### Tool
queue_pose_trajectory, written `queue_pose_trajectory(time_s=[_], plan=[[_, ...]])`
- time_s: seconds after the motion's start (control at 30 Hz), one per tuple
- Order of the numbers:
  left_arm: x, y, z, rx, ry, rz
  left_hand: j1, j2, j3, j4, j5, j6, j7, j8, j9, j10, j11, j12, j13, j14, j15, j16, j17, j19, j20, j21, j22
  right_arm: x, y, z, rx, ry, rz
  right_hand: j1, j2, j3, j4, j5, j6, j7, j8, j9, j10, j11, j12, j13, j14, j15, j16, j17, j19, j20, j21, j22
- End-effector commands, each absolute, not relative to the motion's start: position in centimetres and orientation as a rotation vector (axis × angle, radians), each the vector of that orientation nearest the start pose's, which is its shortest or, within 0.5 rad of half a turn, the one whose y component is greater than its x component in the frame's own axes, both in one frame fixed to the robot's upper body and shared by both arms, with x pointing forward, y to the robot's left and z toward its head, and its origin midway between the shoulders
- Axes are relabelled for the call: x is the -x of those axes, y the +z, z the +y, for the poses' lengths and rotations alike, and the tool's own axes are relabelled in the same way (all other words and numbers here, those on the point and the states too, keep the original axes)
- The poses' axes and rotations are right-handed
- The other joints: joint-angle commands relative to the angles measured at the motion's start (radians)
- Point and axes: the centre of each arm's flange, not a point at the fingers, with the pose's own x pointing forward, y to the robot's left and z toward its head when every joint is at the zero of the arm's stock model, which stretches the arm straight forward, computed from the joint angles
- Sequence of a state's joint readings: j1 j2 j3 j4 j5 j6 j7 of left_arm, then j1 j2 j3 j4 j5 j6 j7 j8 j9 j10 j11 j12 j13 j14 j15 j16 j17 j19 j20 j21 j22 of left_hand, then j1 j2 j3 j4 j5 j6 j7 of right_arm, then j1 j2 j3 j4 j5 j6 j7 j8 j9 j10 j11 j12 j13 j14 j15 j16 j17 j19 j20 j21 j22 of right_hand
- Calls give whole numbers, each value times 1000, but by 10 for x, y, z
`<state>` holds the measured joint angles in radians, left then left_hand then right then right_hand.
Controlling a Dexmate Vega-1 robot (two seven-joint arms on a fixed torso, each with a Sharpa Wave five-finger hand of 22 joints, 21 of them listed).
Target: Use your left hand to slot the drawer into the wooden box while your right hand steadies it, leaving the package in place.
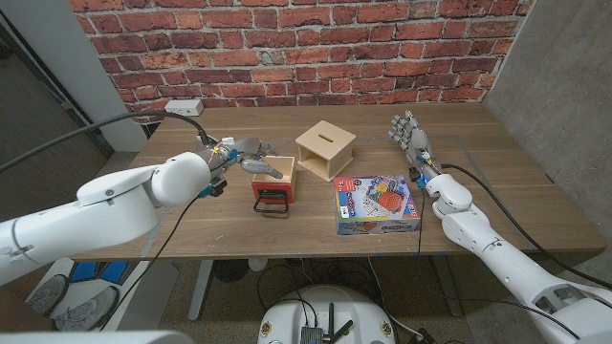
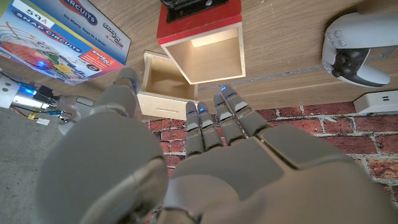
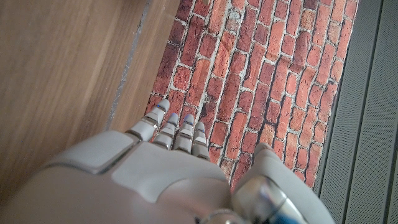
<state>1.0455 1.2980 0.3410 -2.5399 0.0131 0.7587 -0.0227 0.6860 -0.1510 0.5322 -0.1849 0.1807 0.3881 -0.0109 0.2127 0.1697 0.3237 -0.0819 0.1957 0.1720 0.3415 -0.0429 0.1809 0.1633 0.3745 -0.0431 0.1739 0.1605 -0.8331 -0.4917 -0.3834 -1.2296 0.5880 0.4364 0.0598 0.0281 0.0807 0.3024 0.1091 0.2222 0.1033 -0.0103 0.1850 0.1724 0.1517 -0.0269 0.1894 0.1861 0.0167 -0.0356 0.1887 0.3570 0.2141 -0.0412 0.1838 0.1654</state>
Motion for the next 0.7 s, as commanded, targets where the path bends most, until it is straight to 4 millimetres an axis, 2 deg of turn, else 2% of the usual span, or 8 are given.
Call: queue_pose_trajectory(time_s=[0.03, 0.13, 0.23, 0.3, 0.47, 0.7], plan=[[-442, 44, 225, -1437, -86, -358, 19, -4, -9, 0, -6, 12, 3, 4, 6, 18, 1, -1, 3, 11, -54, -3, 0, -23, -146, -5, 3, -649, -29, -289, 17, 212, -687, 6, 27, 11, 1, 6, 10, 0, 4, 3, 6, -1, 5, 2, 7, -38, 6, 1, 3, -19, 3, 1], [-445, 44, 224, -1445, -101, -346, 41, -7, -15, 1, -7, 22, 24, 5, 6, 30, 31, -2, 3, 3, -35, -7, 0, -39, -147, -3, 3, -649, -29, -289, 15, 209, -685, 6, 27, 11, 1, 6, 12, 0, 5, 3, 5, -3, 4, 2, 7, -34, 6, -2, 3, -17, 3, 1], [-451, 43, 222, -1454, -127, -325, 55, -5, -19, 3, -7, 35, 41, 7, 7, 42, 40, -1, 3, 6, -29, -5, 0, -34, -142, 3, 3, -650, -30, -288, 16, 207, -679, 6, 27, 11, 2, 6, 13, 0, 5, 3, 6, -3, 4, 2, 7, -34, 6, -4, 3, -15, 3, 1], [-453, 43, 221, -1464, -132, -322, 64, -4, -22, 5, -7, 51, 42, 10, 7, 56, 46, 1, 3, 15, -25, -3, 0, -27, -138, 7, 3, -650, -30, -288, 15, 207, -678, 6, 27, 12, 2, 6, 13, 0, 5, 3, 6, -3, 4, 2, 7, -34, 6, -4, 3, -15, 3, 1], [-457, 42, 213, -1522, -150, -316, 74, -5, -26, 5, -7, 64, 42, 12, 7, 61, 48, -1, 3, 16, -25, -4, 0, -18, -147, 10, 3, -651, -30, -285, 15, 204, -673, 6, 27, 12, 2, 6, 14, 0, 5, 3, 7, -3, 4, 2, 7, -34, 7, -7, 3, -15, 3, 1], [-462, 45, 204, -1580, -169, -309, 113, -17, -34, -2, -5, 84, 36, 14, 7, 82, 33, -1, 2, 40, -42, 0, 0, 2, -158, 13, 3, -652, -31, -282, 9, 201, -667, 6, 27, 13, 3, 6, 16, -1, 5, 3, 7, -4, 4, 2, 8, -31, 7, -11, 3, -11, 3, 2]])
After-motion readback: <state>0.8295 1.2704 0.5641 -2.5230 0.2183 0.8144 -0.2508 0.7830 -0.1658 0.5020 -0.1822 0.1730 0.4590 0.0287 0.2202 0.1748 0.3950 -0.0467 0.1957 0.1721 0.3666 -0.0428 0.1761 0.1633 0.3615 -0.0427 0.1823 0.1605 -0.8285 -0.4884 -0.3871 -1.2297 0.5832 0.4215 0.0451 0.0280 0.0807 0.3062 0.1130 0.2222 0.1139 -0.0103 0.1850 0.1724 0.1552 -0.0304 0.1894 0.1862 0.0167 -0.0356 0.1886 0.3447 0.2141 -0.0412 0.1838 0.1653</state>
